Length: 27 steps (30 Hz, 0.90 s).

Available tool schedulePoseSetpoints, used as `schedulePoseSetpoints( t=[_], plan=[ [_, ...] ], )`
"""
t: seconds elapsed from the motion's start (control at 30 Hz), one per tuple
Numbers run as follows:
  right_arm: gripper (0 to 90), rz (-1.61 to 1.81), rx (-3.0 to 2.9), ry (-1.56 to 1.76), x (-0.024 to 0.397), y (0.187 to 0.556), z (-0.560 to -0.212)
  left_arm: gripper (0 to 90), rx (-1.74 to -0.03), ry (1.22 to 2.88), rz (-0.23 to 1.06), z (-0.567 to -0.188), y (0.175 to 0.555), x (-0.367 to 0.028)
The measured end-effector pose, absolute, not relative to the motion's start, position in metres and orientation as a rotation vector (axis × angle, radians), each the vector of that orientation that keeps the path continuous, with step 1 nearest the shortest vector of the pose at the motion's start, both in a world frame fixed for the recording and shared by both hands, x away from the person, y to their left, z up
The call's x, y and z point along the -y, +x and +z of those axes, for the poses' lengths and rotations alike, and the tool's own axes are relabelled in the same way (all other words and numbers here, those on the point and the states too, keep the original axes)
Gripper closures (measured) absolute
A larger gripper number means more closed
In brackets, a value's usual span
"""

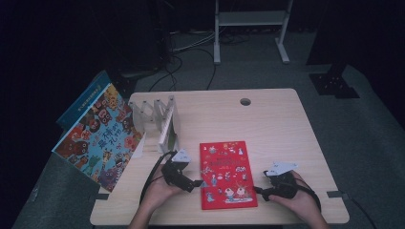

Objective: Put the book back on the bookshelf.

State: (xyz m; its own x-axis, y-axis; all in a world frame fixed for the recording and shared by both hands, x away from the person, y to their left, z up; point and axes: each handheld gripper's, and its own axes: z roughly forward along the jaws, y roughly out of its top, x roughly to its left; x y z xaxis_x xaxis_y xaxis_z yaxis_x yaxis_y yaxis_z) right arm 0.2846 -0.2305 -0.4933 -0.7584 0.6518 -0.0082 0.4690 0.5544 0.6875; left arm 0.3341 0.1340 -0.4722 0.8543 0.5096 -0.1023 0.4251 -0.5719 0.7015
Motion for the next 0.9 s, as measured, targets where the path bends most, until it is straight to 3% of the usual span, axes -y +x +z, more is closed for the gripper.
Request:
schedulePoseSetpoints(
  t=[0.6, 0.9],
  plan=[
    [20.5, 1.08, -2.58, 0.807, 0.162, 0.272, -0.497, 1.7, -0.711, 2.277, 0.098, -0.486, 0.347, -0.127],
    [19.9, 1.098, -2.552, 0.805, 0.16, 0.289, -0.487, 0.3, -0.712, 2.334, 0.112, -0.488, 0.348, -0.126]
  ],
)
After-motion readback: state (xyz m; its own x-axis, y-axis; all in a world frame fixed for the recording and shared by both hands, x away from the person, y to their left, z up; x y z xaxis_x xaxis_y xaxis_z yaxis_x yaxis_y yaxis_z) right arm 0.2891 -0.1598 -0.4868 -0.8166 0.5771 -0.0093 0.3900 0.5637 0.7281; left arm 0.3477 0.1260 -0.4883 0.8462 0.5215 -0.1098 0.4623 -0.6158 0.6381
